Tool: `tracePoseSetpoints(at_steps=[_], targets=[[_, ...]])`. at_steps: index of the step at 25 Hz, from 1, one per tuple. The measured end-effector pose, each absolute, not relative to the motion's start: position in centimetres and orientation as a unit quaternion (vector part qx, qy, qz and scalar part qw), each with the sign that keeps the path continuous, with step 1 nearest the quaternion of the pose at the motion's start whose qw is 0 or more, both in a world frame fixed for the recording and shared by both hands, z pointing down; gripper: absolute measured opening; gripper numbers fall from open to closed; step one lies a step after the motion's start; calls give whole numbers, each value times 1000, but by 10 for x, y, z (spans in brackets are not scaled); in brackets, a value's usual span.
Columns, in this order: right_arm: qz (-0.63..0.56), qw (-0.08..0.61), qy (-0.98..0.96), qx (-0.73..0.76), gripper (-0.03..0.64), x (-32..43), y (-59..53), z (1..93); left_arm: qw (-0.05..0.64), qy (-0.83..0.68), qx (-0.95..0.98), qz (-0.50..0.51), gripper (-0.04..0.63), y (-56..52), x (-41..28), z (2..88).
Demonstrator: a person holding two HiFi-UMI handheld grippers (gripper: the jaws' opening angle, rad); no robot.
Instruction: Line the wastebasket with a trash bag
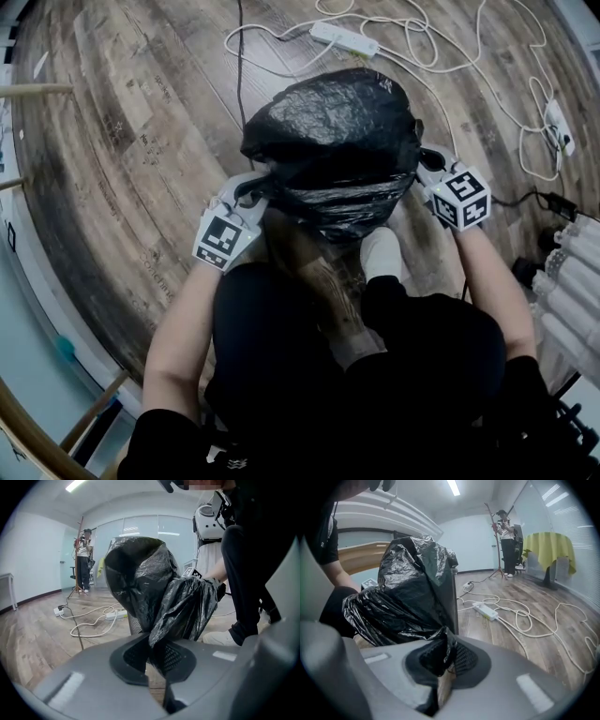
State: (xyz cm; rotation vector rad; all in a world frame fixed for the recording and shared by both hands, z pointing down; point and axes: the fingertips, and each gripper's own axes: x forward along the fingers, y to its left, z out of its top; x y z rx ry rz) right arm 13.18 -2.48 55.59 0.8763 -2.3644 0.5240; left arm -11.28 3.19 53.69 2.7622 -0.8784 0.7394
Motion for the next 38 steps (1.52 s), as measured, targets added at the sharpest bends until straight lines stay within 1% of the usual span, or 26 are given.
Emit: tracePoseSetpoints(at_steps=[4, 7, 10, 12, 13, 16, 17, 19, 21, 26, 27, 28, 30, 31, 32, 34, 38], targets=[[205, 276, -881, 326, 2, 132, -28, 555, 74, -288, 922, 248, 2, 32, -113, 537], [218, 250, -885, 328, 2, 138, -25, 544, 83, -281, 924, 246, 3, 36, -118, 531], [205, 209, -896, 333, 3, 146, -22, 518, 79, -288, 927, 228, 35, 38, -127, 513], [195, 192, -902, 333, 3, 151, -18, 503, 60, -287, 929, 226, 60, 42, -130, 500], [191, 187, -905, 329, 19, 153, -16, 497, 48, -282, 931, 228, 75, 45, -129, 494], [185, 191, -910, 318, 140, 158, -5, 487, 19, -268, 938, 220, 87, 51, -121, 469], [181, 193, -911, 316, 168, 159, -2, 483, 14, -270, 939, 213, 87, 51, -120, 460], [161, 187, -916, 316, 195, 161, 2, 470, 9, -277, 940, 199, 89, 46, -120, 442], [132, 167, -924, 318, 196, 162, 6, 450, 5, -283, 941, 185, 89, 42, -118, 425], [93, 135, -939, 301, 195, 149, 8, 408, -5, -288, 943, 166, 83, 40, -113, 388], [88, 133, -941, 299, 190, 145, 5, 403, -11, -287, 944, 164, 69, 40, -112, 382], [83, 133, -940, 302, 167, 144, 3, 399, -16, -286, 944, 162, 50, 41, -111, 377], [80, 128, -937, 314, 54, 145, -4, 391, -23, -289, 944, 157, 21, 39, -110, 368], [81, 119, -938, 316, 20, 144, -8, 386, -27, -293, 943, 153, 12, 37, -110, 364], [82, 111, -939, 315, 6, 143, -12, 380, -33, -296, 942, 151, 9, 34, -110, 360], [80, 104, -942, 309, 5, 140, -20, 371, -40, -306, 939, 150, 8, 26, -110, 357], [69, 112, -946, 296, 5, 130, -36, 367, -22, -323, 935, 148, 6, 14, -112, 361]])
